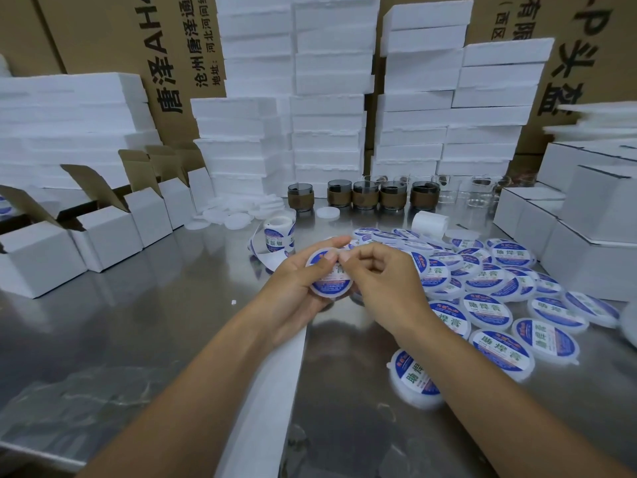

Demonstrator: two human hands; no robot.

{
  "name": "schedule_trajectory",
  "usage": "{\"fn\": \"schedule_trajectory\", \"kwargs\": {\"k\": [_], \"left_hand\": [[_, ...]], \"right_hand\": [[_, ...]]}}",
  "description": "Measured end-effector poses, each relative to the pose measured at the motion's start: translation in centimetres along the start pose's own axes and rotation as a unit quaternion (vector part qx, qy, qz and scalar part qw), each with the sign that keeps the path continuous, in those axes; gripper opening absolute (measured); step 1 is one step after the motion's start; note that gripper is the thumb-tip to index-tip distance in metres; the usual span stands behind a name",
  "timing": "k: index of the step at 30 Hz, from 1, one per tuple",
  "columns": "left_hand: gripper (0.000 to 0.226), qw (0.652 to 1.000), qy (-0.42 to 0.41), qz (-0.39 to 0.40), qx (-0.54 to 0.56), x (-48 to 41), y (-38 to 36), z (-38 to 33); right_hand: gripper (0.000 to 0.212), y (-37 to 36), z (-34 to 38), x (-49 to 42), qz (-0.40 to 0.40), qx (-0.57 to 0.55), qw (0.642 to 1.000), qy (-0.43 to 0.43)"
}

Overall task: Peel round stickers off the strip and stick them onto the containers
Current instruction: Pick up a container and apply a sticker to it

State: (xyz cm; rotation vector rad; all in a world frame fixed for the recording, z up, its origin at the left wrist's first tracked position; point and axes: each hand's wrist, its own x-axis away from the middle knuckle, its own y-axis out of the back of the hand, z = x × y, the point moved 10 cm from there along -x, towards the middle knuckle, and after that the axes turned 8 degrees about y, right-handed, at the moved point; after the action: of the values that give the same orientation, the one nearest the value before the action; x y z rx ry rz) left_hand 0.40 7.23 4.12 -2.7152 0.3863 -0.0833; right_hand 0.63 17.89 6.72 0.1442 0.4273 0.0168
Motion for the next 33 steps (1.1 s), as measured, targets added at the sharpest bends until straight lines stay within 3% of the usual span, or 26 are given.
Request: {"fn": "schedule_trajectory", "kwargs": {"k": [6, 10, 17, 20, 29, 33], "left_hand": [[0.019, 0.997, -0.004, -0.041, -0.070, 0.0, 0.6, 0.2], [0.029, 0.997, -0.018, -0.053, -0.048, 0.1, 1.0, -0.3], [0.040, 0.997, -0.023, -0.036, -0.065, 0.2, 0.3, -0.2], [0.042, 0.997, -0.021, -0.030, -0.073, 0.2, 0.1, -0.1], [0.035, 0.995, -0.028, -0.056, -0.078, 0.0, 0.9, -0.1], [0.016, 0.997, -0.037, -0.065, -0.029, -0.1, 1.4, -0.5]], "right_hand": [[0.007, 0.9, 0.6, -0.1, -0.038, 0.013, 0.999, 0.032], [0.006, -0.4, 0.6, 0.0, 0.005, 0.019, 0.999, 0.037], [0.005, 0.6, -0.2, -0.1, -0.033, -0.017, 0.999, -0.001], [0.015, 1.0, -0.3, 0.0, -0.047, -0.027, 0.998, -0.012], [0.008, 0.7, 0.0, 0.0, -0.031, -0.005, 0.999, 0.012], [0.012, 0.4, 0.4, 0.0, -0.019, -0.014, 0.999, 0.035]]}}
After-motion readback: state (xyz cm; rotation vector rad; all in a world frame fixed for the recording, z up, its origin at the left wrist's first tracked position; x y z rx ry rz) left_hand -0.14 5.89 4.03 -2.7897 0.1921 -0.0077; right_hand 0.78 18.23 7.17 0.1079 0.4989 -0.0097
